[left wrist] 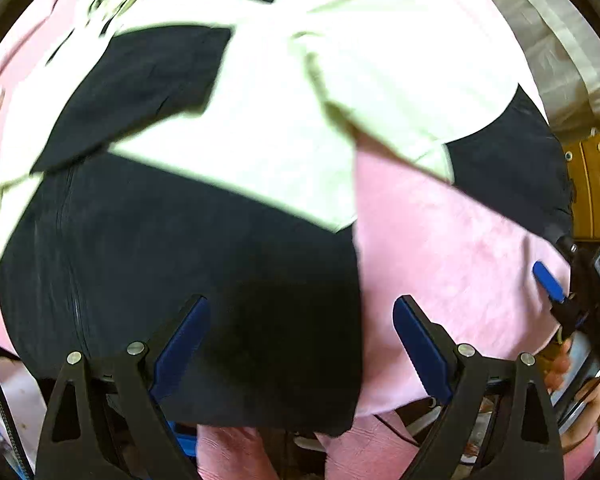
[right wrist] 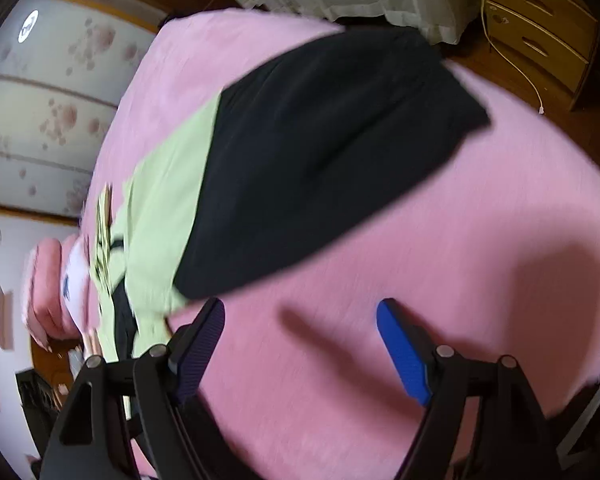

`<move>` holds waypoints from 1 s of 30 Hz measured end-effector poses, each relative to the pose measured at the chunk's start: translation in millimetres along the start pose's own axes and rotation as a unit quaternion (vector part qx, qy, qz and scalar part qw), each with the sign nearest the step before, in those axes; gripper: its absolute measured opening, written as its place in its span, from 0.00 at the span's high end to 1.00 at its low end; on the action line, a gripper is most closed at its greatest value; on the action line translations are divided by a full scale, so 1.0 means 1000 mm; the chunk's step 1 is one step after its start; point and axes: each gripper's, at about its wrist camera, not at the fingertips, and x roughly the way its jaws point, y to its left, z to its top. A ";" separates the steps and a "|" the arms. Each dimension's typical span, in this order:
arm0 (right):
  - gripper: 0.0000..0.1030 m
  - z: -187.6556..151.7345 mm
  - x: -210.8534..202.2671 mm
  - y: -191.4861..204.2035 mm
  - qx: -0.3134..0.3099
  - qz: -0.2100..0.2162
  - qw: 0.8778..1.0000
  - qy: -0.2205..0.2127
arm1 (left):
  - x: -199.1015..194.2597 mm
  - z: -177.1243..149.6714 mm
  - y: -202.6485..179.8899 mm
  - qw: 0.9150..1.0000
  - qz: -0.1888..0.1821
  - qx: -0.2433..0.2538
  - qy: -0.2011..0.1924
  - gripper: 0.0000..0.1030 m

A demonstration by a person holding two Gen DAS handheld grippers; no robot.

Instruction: Fold large clothes

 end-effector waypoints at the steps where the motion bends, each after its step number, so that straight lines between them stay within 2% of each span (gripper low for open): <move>1: 0.24 0.009 0.001 -0.005 0.008 0.005 1.000 -0.002 | 0.000 0.003 -0.005 1.000 0.005 0.005 0.000 0.11; 6: 0.24 0.044 0.002 -0.029 0.069 0.040 0.996 -0.043 | 0.000 0.019 -0.016 1.000 0.026 0.008 -0.001 0.11; 12: 0.24 0.063 0.005 -0.037 0.128 0.047 0.986 -0.091 | 0.004 0.029 0.014 0.999 0.014 -0.048 0.009 0.11; 13: 0.27 0.065 0.005 -0.037 0.129 0.044 0.986 -0.096 | 0.006 0.028 0.019 0.998 0.010 -0.055 0.008 0.11; 15: 0.49 0.068 0.003 -0.031 0.115 0.009 0.988 -0.106 | 0.005 0.025 0.036 0.997 0.002 -0.076 0.004 0.11; 16: 0.70 0.069 0.002 -0.027 0.107 -0.020 0.987 -0.115 | 0.006 0.027 0.048 0.997 -0.001 -0.082 0.002 0.11; 17: 0.79 0.072 0.001 -0.027 0.105 -0.034 0.987 -0.119 | 0.006 0.027 0.058 0.996 -0.003 -0.090 0.001 0.11; 20: 0.88 0.071 -0.004 -0.023 0.114 -0.048 0.982 -0.145 | 0.006 0.027 0.091 0.994 -0.015 -0.111 0.001 0.11; 23: 0.93 0.064 -0.015 0.002 0.100 -0.095 0.973 -0.185 | 0.007 0.029 0.129 0.992 -0.033 -0.121 0.007 0.11; 26: 0.94 0.051 -0.029 0.051 0.061 -0.155 0.957 -0.237 | 0.002 0.031 0.164 0.993 -0.031 -0.118 0.009 0.11; 29: 0.95 0.038 -0.038 0.104 0.030 -0.164 0.946 -0.279 | -0.010 0.036 0.211 0.993 -0.021 -0.112 -0.005 0.11; 30: 0.95 0.030 -0.040 0.128 0.015 -0.159 0.942 -0.296 | -0.016 0.032 0.216 0.994 -0.020 -0.111 -0.008 0.11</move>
